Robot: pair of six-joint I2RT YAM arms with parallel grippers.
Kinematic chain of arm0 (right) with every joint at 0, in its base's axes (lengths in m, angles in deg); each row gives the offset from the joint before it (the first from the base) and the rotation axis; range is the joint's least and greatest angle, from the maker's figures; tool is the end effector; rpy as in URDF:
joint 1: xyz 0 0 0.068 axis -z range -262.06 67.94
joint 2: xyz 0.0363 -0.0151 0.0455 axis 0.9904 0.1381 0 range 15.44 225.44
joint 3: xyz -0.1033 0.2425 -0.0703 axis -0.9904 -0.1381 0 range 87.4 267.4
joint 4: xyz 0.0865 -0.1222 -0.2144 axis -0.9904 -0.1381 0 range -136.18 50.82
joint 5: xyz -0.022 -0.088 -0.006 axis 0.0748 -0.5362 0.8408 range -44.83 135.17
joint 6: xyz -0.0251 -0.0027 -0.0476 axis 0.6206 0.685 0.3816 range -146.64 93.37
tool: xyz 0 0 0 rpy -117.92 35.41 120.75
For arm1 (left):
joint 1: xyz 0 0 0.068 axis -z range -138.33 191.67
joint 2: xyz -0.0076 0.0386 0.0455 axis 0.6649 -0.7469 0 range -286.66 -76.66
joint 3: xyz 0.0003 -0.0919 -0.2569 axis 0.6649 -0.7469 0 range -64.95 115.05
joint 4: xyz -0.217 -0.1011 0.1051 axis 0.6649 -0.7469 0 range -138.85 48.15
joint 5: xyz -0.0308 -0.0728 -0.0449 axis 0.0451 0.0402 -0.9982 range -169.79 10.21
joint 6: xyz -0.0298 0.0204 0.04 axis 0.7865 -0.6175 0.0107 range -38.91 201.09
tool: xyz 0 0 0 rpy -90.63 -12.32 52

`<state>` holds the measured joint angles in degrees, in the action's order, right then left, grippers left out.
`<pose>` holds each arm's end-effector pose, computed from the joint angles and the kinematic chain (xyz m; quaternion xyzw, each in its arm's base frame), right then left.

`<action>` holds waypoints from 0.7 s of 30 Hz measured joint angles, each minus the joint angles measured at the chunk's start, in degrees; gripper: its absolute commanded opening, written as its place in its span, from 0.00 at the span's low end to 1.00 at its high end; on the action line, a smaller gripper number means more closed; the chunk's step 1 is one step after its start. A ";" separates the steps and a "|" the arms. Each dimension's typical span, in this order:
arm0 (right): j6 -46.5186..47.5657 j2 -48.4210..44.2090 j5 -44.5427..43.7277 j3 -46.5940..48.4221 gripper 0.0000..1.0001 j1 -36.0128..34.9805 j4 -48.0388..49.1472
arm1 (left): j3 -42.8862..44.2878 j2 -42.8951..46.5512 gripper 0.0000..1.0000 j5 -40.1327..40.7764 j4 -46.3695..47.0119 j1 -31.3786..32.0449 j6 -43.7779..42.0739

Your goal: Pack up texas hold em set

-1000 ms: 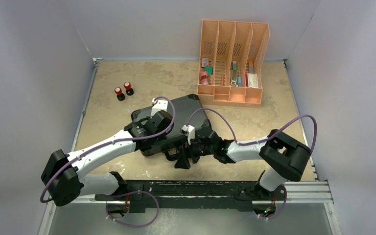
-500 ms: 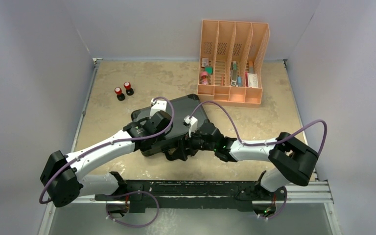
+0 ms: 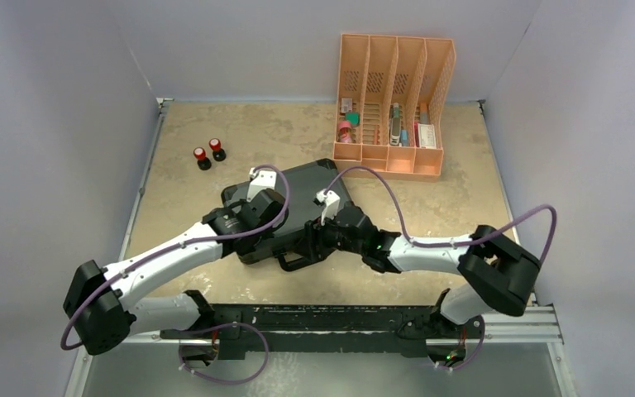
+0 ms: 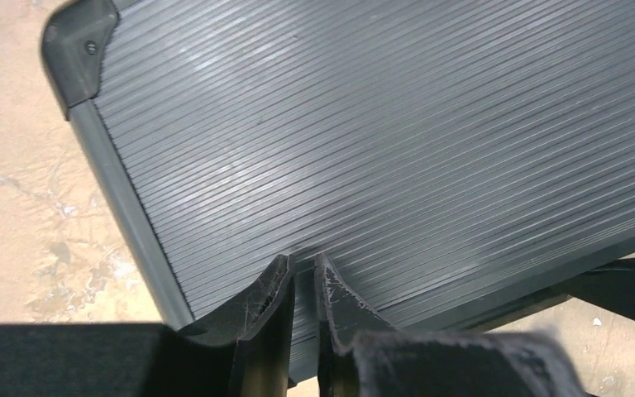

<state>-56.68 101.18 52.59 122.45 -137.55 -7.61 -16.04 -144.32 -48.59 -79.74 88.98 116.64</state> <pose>0.1693 0.2541 0.1894 -0.2156 0.7848 0.4316 0.3890 0.1684 -0.1554 0.2486 0.0176 0.9257 0.0102 0.3778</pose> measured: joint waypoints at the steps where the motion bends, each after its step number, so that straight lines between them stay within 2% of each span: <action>1: 0.04 -0.85 -0.57 0.00 0.60 0.07 -0.04 | 0.04 0.68 0.19 0.28 -0.48 0.00 0.02; 7: 1.33 -9.42 -1.53 -0.02 0.45 0.17 -2.36 | 1.09 5.31 0.39 1.49 -1.38 0.00 1.33; 14: 2.67 -8.81 -1.36 -0.59 0.38 0.26 -6.05 | 1.01 10.97 0.53 6.58 -6.56 0.00 8.00; 19: 3.06 -4.44 -1.25 -0.85 0.36 0.26 -7.63 | -3.28 17.03 0.55 9.07 -8.74 0.00 13.64; 21: 3.15 -2.40 -1.27 -0.85 0.34 0.24 -8.17 | -3.85 17.03 0.52 9.62 -9.84 -0.04 14.99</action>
<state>-53.53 98.77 51.33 121.60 -137.31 -15.78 -19.89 -127.29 -38.97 -89.58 88.94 131.63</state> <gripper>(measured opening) 0.362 0.546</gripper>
